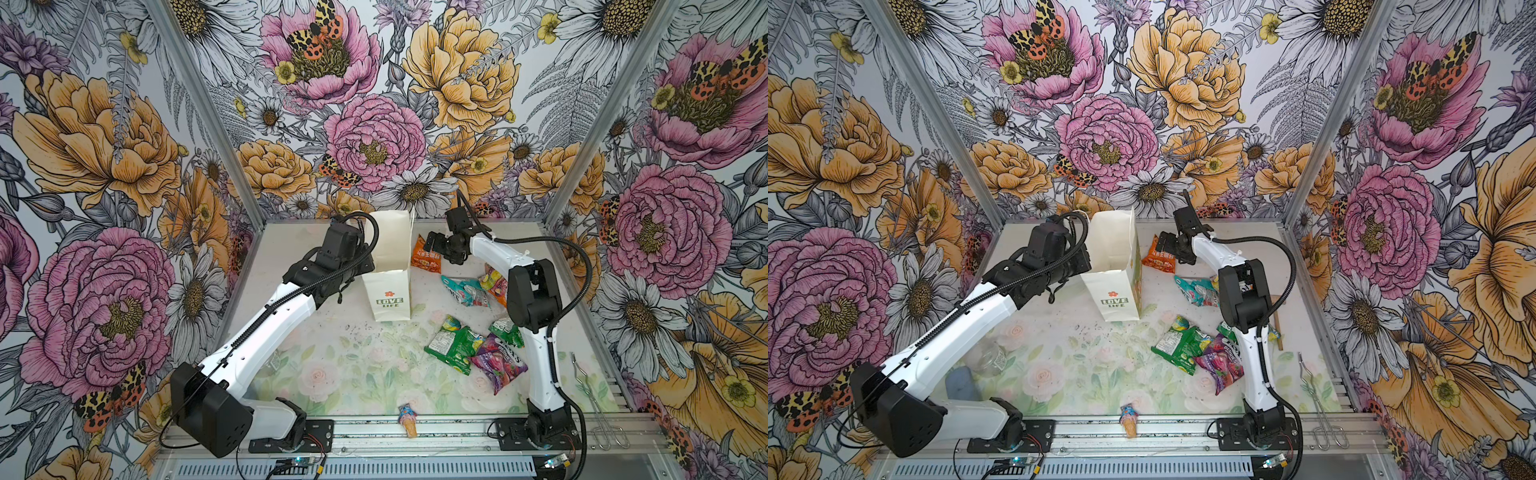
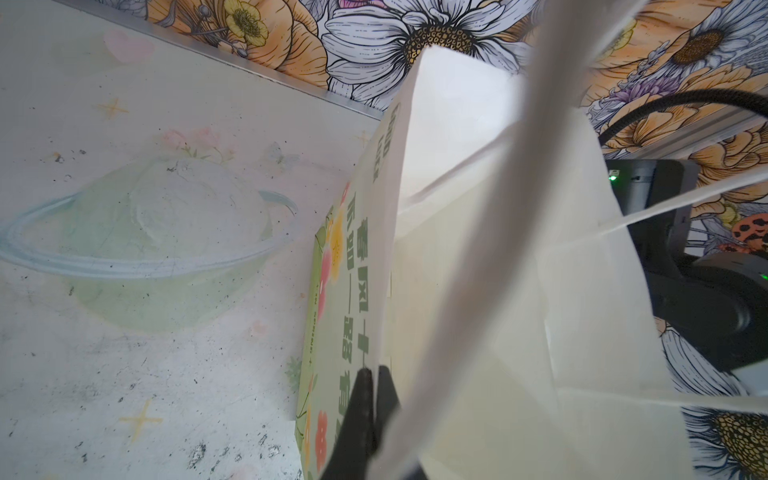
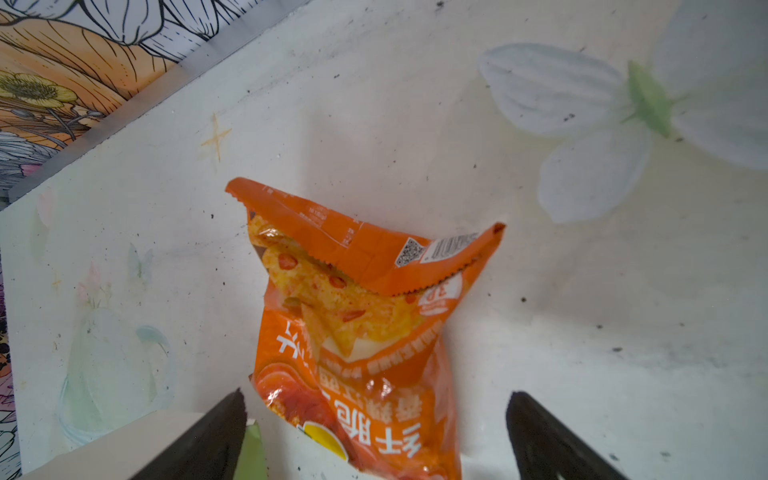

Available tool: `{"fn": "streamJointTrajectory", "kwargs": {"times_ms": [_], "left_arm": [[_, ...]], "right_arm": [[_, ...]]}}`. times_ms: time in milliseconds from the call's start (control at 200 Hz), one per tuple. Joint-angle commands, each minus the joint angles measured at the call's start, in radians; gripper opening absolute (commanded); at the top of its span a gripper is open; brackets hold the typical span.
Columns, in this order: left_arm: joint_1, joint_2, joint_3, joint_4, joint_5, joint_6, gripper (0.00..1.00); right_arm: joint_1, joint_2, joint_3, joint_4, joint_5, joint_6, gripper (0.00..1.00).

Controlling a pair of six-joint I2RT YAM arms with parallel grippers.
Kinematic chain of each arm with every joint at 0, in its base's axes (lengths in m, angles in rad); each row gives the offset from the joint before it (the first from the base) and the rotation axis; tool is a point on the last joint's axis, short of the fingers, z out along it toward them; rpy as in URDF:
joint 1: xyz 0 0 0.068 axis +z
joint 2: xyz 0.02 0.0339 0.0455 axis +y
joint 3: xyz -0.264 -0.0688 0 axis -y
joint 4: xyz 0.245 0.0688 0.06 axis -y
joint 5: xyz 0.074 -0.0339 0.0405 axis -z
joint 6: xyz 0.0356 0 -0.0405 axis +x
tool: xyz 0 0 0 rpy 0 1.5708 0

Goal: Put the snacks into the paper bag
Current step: 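Lower the right gripper onto the orange chip bag and grasp it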

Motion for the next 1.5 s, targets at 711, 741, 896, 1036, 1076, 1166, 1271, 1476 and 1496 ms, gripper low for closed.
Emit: {"fn": "streamJointTrajectory", "kwargs": {"times_ms": [711, 741, 896, 1036, 1076, 1166, 1271, 1476, 1496], "left_arm": [[-0.028, 0.019, -0.012, 0.022, 0.002, -0.061, 0.19], [-0.029, 0.019, -0.011, 0.022, 0.004, -0.064, 0.19], [-0.029, 0.016, -0.010, 0.022, 0.004, -0.065, 0.17], [-0.029, 0.013, -0.013, 0.022, 0.005, -0.067, 0.09], [-0.029, 0.012, -0.014, 0.023, 0.004, -0.067, 0.04], [-0.029, 0.012, -0.015, 0.023, 0.006, -0.067, 0.00], [-0.031, 0.012, -0.013, 0.024, 0.005, -0.069, 0.00], [-0.032, 0.008, -0.014, 0.024, 0.002, -0.069, 0.00], [-0.034, 0.007, -0.015, 0.023, 0.001, -0.070, 0.00]], "right_arm": [[0.017, 0.041, 0.012, 0.005, 0.029, -0.013, 0.96], [0.019, 0.041, 0.011, 0.005, 0.030, -0.012, 0.96], [0.018, 0.041, 0.011, 0.005, 0.030, -0.014, 0.93], [0.018, 0.041, 0.011, 0.005, 0.032, -0.014, 0.90], [0.018, 0.041, 0.011, 0.005, 0.031, -0.015, 0.89], [0.018, 0.041, 0.011, 0.006, 0.032, -0.015, 0.88], [0.018, 0.040, 0.013, 0.006, 0.035, -0.015, 0.88], [0.018, 0.042, 0.016, 0.009, 0.039, -0.020, 0.87], [0.018, 0.043, 0.016, 0.010, 0.039, -0.019, 0.86]]}}
